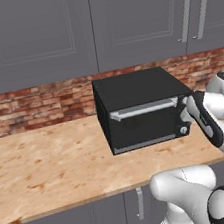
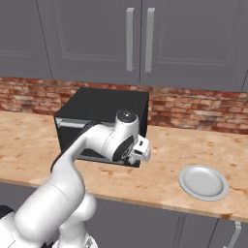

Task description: Pick up the bagel from the plate, place it on the toaster oven rack, close the door, and set the timer.

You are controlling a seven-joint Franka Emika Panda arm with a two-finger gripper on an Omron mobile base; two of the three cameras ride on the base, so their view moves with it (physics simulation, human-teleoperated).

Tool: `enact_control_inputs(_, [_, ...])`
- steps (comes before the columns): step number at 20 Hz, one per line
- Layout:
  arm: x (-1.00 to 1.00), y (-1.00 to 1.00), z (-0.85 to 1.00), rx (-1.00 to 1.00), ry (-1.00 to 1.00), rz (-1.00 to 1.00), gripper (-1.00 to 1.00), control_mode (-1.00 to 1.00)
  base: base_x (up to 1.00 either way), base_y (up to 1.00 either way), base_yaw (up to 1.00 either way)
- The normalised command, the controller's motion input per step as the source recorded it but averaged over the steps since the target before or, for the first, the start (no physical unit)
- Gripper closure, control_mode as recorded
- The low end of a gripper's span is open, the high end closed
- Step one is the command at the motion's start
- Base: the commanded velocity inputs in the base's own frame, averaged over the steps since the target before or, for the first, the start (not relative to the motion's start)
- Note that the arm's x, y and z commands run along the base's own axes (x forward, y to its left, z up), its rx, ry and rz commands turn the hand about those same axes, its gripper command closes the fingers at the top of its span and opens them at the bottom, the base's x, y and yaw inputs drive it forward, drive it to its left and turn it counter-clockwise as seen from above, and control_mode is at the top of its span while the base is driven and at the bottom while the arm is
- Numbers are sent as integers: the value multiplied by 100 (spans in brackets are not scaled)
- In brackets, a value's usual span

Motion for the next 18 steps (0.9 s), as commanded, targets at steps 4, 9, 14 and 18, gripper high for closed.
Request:
enact_control_inputs(4, [0,-6,-39,11,-4,0,-100,-100,0,0,0])
enact_control_inputs(9, [13,0,-16,2,-4,0,-100,-100,0,0,0])
enact_control_inputs(14, [26,0,-10,0,-3,0,-100,-100,0,0,0])
enact_control_inputs(18, [32,0,-23,0,-1,0,-100,-100,0,0,0])
